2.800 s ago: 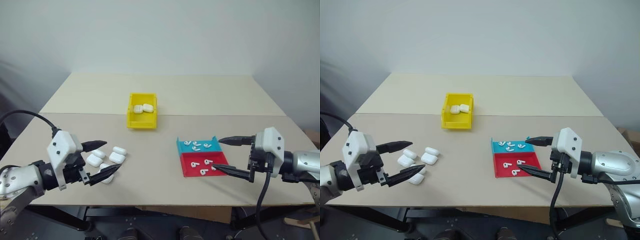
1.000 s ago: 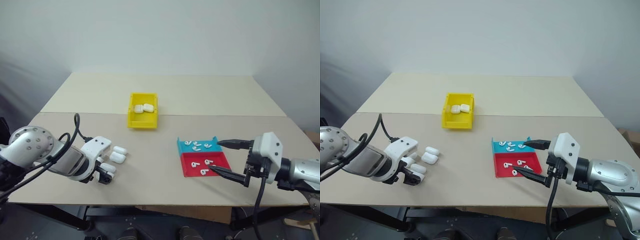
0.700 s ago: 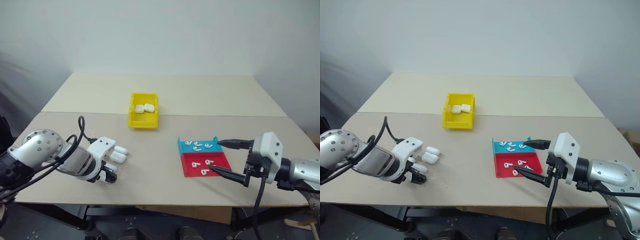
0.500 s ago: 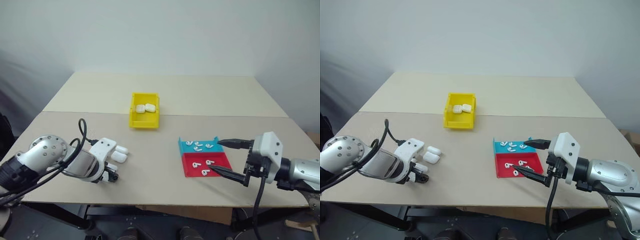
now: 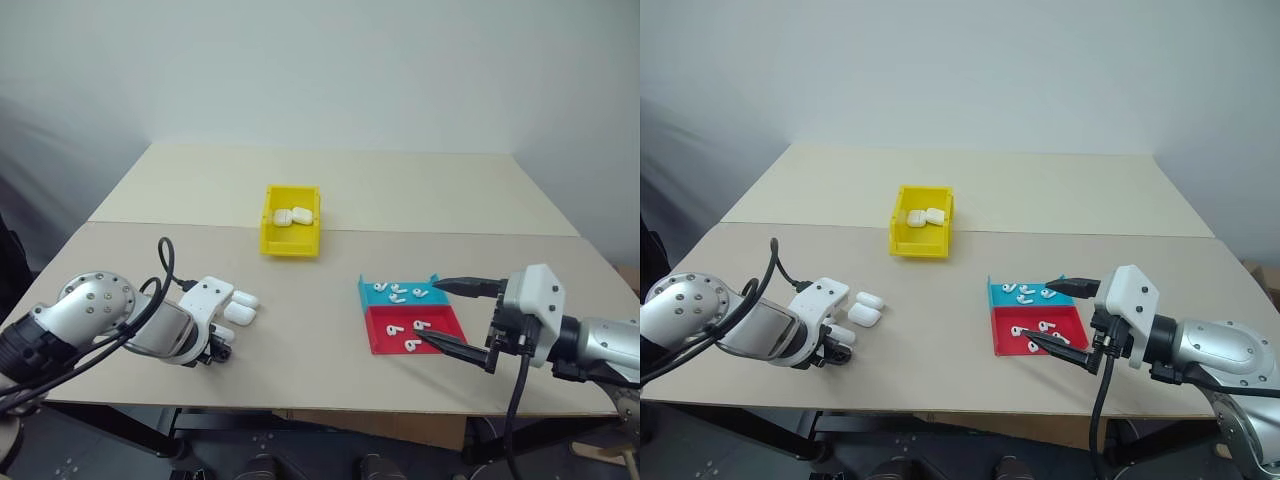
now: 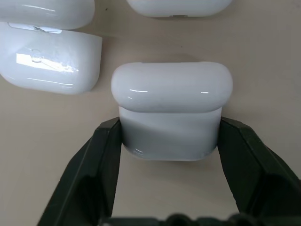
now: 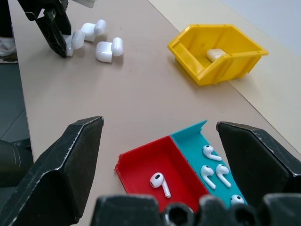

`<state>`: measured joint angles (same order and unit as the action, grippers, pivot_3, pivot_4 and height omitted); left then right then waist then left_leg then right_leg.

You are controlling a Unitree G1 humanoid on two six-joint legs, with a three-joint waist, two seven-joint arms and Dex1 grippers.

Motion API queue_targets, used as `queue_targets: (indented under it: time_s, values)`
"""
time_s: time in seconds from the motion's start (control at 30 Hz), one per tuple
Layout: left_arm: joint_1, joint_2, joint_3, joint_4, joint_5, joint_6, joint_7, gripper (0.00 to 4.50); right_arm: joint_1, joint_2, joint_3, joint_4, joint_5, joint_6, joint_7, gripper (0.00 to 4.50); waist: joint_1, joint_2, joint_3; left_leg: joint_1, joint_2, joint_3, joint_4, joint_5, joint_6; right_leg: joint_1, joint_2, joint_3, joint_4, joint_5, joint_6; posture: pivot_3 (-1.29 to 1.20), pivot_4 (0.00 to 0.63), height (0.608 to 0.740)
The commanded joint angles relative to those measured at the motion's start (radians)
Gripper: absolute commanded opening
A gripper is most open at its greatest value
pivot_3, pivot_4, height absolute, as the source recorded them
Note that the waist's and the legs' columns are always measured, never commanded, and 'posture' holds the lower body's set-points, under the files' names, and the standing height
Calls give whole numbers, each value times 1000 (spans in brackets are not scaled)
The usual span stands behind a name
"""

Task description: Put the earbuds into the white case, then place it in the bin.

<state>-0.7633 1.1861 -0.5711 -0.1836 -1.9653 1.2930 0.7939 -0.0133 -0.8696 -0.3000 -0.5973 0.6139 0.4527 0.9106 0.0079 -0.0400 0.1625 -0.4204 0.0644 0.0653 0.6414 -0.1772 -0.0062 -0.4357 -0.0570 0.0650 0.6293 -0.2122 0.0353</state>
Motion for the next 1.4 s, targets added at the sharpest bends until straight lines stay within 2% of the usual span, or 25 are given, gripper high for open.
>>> queue_targets:
  time_s: [0.03, 0.1, 0.17, 0.27, 0.33, 0.47, 0.57, 0.67, 0.8, 0.87, 1.0, 1.1, 1.17, 1.2, 1.23, 1.33, 1.4]
  values:
    - [2, 34, 33, -40, -7, -4, -10, 2767, 0, 6, -18, -25, 21, -2, -7, 4500, 0, 0, 0, 0, 0, 0, 0, 0, 0, 0, 0, 0, 0, 0, 0, 0, 150, 740]
    - [22, 70, 70, -107, -7, -29, -26, 2767, 0, 6, -19, -26, 21, -2, -8, 4500, -2, 0, 0, 0, 0, 0, 0, 0, 0, 0, 0, 0, 0, 0, 0, 0, 150, 740]
    - [43, 135, 148, -211, -7, -22, -130, 2767, 0, 6, -22, -25, 22, -2, -8, 4500, -3, 0, 0, -1, 0, 0, 0, 0, 0, -1, 0, 0, 0, 0, 0, 0, 150, 740]
    - [124, 230, 340, -344, 23, -27, -364, 2767, -7, 3, -23, -15, 23, -3, -6, 4500, -2, -1, 1, -2, 0, 0, 0, 0, 0, -2, 0, 0, -1, 0, 0, 0, 150, 740]
    - [210, 244, 484, -403, 93, -56, -495, 2767, -13, 4, -22, -9, 26, -3, -4, 4500, 1, -1, 0, -1, 0, 1, 0, 0, -1, -1, -1, 0, -1, 0, 0, 0, 150, 740]
    - [448, 106, 781, -534, 368, -211, -714, 2767, -47, 5, 0, 16, 24, 2, -5, 4500, 2, 1, 0, 2, 0, 2, 0, -1, -2, 0, -1, 0, -1, 0, 0, 0, 150, 740]
    - [542, -22, 860, -569, 528, -344, -923, 2767, -108, -15, 18, 23, 42, 56, -21, 4500, 2, 0, 0, 2, 1, 2, 0, -4, -8, 1, -1, -1, -1, 0, -1, 0, 150, 740]
    - [568, -135, 849, -572, 655, -464, -1077, 2767, -173, -96, 77, 22, -20, 124, -24, 4500, 1, 1, -1, 3, 0, 2, 0, -4, -8, 1, -1, 0, -2, 0, -1, 0, 150, 740]
    - [549, -313, 783, -498, 774, -612, -1272, 2767, -278, -210, 226, 3, -88, 214, 0, 4500, 1, 1, -1, 0, 1, 2, 0, -3, -7, 0, -1, -1, -3, 0, -1, 0, 150, 740]
    - [539, -348, 735, -462, 859, -664, -1386, 2767, -341, -226, 284, -11, -60, 272, 29, 4500, 1, 1, -1, 0, 1, 2, 0, 0, -1, 1, -1, -1, -3, 0, -1, 0, 150, 740]
    - [497, -410, 623, -362, 1089, -856, -1605, 2767, -499, -261, 407, 18, -81, 391, 86, 4500, -1, 1, -1, -1, 1, 2, 0, 0, 0, -1, -1, 0, -3, 1, -1, 0, 150, 740]
    - [468, -462, 618, -270, 1132, -948, -1738, 2767, -553, -283, 500, 58, -171, 379, 113, 4500, -1, 1, -1, -2, 1, 1, 0, 0, 0, -1, 0, -1, -4, 1, -1, 0, 150, 740]
    - [455, -487, 603, -255, 1156, -966, -1771, 2767, -536, -309, 512, 79, -213, 334, 139, 4500, 1, 1, -1, -3, 1, 2, 0, 0, 0, -1, -1, -1, -4, 0, 0, 0, 150, 740]
    - [449, -494, 612, -226, 1157, -985, -1812, 2767, -543, -310, 531, 81, -232, 327, 151, 4129, 1, 1, -1, -4, 1, 2, 0, 0, 1, -2, -1, -1, -4, 0, 0, 0, 150, 740]
    - [443, -505, 615, -195, 1159, -1006, -1855, 2767, -550, -310, 553, 86, -254, 317, 164, 4106, 0, 1, -1, -4, 1, 2, 0, 0, 1, -2, -1, -1, -4, 0, 0, 0, 150, 740]
    - [424, -533, 604, -151, 1170, -1029, -1920, 2767, -558, -307, 592, 112, -306, 288, 201, 3336, -4, 1, -1, -4, 1, 2, 0, 0, 1, -3, 0, 0, -4, 0, 0, 0, 150, 740]
    - [409, -550, 594, -142, 1160, -1016, -1948, 2767, -570, -301, 619, 131, -334, 279, 225, 3336, -11, 1, -1, -4, 2, 2, 0, 0, 1, -3, 0, 0, -3, 0, 0, 0, 150, 740]
